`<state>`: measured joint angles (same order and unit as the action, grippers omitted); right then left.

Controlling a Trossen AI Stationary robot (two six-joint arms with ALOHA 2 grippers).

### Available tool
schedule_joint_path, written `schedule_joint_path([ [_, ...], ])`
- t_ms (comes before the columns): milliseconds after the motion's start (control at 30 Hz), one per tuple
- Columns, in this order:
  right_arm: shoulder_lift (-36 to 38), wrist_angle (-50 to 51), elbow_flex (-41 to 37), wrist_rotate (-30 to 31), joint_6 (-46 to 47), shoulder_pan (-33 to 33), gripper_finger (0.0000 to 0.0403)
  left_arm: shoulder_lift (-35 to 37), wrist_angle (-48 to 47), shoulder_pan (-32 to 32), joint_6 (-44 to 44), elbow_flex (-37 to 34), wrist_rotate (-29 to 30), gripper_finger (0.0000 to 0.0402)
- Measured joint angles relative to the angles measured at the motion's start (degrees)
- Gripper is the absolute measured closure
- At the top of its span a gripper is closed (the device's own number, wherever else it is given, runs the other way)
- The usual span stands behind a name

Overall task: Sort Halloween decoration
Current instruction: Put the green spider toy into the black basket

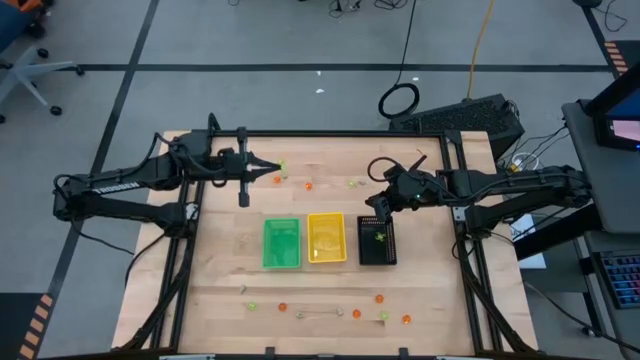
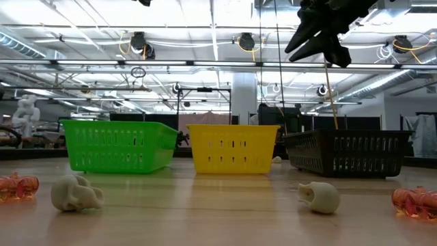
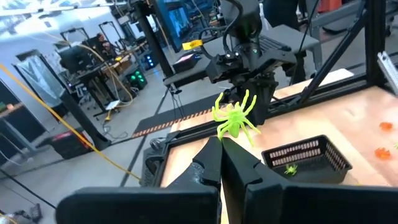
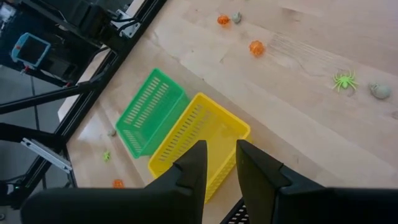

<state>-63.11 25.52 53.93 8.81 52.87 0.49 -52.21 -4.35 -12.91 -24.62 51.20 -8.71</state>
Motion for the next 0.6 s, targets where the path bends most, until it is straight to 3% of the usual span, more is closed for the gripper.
schedule_joint_path([
  [400, 0.00, -0.02, 0.00, 0.01, -0.05, 0.00, 0.0328, 0.00, -0.03, 0.71, -0.71, 0.00, 0.00, 0.0402],
  [600, 0.00, -5.52, -0.02, 0.00, 0.06, 0.00, 0.0328, -0.55, -0.26, 1.67, 13.12, 0.00, 2.48, 0.0402],
])
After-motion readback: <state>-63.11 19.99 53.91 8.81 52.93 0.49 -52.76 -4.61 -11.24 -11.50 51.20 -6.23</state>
